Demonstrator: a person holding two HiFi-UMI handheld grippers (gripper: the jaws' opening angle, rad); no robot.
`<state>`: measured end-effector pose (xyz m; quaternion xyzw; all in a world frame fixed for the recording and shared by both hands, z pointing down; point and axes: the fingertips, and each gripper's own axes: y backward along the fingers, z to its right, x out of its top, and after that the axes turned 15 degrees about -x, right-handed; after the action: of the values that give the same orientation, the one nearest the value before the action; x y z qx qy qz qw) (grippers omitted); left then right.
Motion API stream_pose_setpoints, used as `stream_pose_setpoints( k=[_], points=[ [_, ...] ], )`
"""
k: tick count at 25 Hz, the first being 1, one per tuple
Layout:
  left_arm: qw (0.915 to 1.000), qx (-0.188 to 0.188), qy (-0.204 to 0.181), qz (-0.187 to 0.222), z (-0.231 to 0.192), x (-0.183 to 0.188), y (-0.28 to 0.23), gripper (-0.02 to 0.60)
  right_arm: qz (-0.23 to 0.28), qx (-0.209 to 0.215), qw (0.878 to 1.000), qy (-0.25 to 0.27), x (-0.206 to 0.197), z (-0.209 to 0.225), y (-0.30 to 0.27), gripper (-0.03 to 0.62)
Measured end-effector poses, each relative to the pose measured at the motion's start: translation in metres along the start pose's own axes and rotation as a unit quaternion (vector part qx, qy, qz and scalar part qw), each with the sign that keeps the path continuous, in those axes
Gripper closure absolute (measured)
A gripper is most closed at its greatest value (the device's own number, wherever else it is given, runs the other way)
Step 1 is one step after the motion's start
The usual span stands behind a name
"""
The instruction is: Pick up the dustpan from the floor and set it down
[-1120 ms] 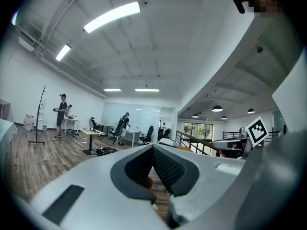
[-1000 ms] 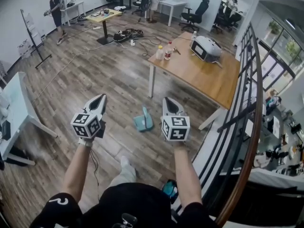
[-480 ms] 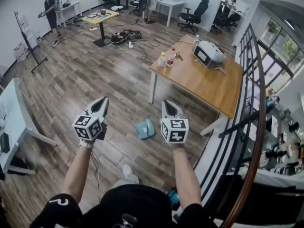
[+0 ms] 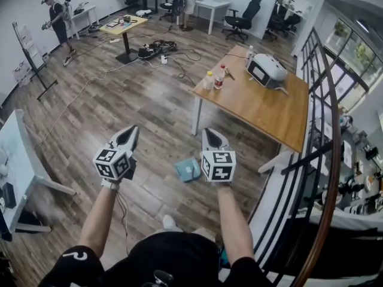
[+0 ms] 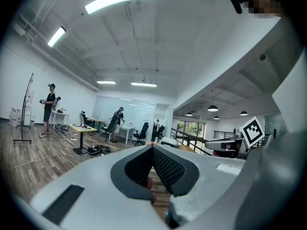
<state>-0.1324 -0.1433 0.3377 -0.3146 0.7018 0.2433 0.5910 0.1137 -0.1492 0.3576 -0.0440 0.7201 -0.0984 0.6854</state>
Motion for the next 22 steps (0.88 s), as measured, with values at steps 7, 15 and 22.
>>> stream_pose_setpoints(
  k=[7, 15, 22],
  points=[
    [0.9999, -0.007, 0.001, -0.009, -0.019, -0.012, -0.013, 0.588, -0.010, -0.006, 1.000, -0.006, -0.016, -0.005, -0.021, 0.602],
    [0.9998, -0.006, -0.001, -0.018, -0.019, -0.026, -0.045, 0.588, -0.022, -0.006, 1.000, -0.016, -0.030, 0.018, -0.043, 0.602],
    [0.9997, -0.008, 0.004, -0.025, -0.017, -0.039, -0.082, 0.588, -0.037, -0.003, 0.999, -0.015, -0.042, 0.046, -0.069, 0.602]
  ],
)
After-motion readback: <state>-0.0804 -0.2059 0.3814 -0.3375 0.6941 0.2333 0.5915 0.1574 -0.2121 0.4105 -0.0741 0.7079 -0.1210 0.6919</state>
